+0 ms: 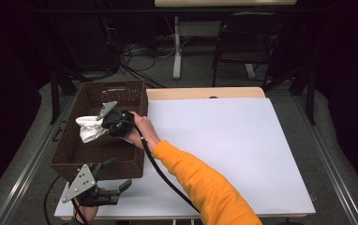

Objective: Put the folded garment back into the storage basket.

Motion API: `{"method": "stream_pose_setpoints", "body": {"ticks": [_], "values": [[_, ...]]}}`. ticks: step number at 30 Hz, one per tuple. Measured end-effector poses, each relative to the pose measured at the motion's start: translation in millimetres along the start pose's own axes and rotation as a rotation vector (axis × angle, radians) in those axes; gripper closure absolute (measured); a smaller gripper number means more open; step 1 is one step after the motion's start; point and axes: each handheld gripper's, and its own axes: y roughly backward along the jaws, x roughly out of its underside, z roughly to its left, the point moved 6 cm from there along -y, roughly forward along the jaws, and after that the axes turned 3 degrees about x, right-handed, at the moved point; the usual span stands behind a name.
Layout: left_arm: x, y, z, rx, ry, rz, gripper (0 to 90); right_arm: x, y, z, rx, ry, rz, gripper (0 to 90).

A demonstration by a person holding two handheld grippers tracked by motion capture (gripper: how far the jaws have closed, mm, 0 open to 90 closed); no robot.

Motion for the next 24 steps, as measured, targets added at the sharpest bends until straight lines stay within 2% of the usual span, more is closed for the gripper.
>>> {"method": "stream_pose_setpoints", "body": {"ticks": [9,15,18,19,20,21,22,23,24], "values": [[0.0,-0.2,-0.1,0.001,0.000,0.001,15.8,1.3,-2.4,-0.9,-0.002,0.004,0.012,72.9],[0.0,-0.1,0.1,0.000,0.000,0.000,15.8,2.0,-5.3,-0.3,-0.013,-0.015,0.028,71.9],[-0.1,-0.1,0.0,-0.001,-0.002,-0.001,15.8,1.8,-5.6,-0.7,-0.015,-0.017,0.030,67.5],[-0.1,0.1,0.1,-0.002,0.000,0.000,15.8,1.5,-4.1,0.7,-0.039,-0.019,0.030,58.9],[0.0,0.1,0.2,-0.003,0.001,0.000,15.8,1.5,-4.1,0.7,-0.039,-0.019,0.030,58.9],[0.0,0.1,0.2,-0.002,0.001,0.000,15.8,0.2,-0.3,0.9,-0.069,-0.025,0.019,50.3],[0.0,0.1,0.1,-0.001,0.000,0.001,15.8,0.2,-0.3,0.9,-0.069,-0.025,0.019,50.3],[0.0,0.2,0.0,-0.001,-0.002,0.001,15.8,-0.7,4.7,-0.4,-0.099,-0.033,0.010,44.4],[-0.1,0.3,0.0,-0.001,-0.002,0.000,15.8,-0.7,4.7,-0.4,-0.099,-0.033,0.010,44.4]]}}
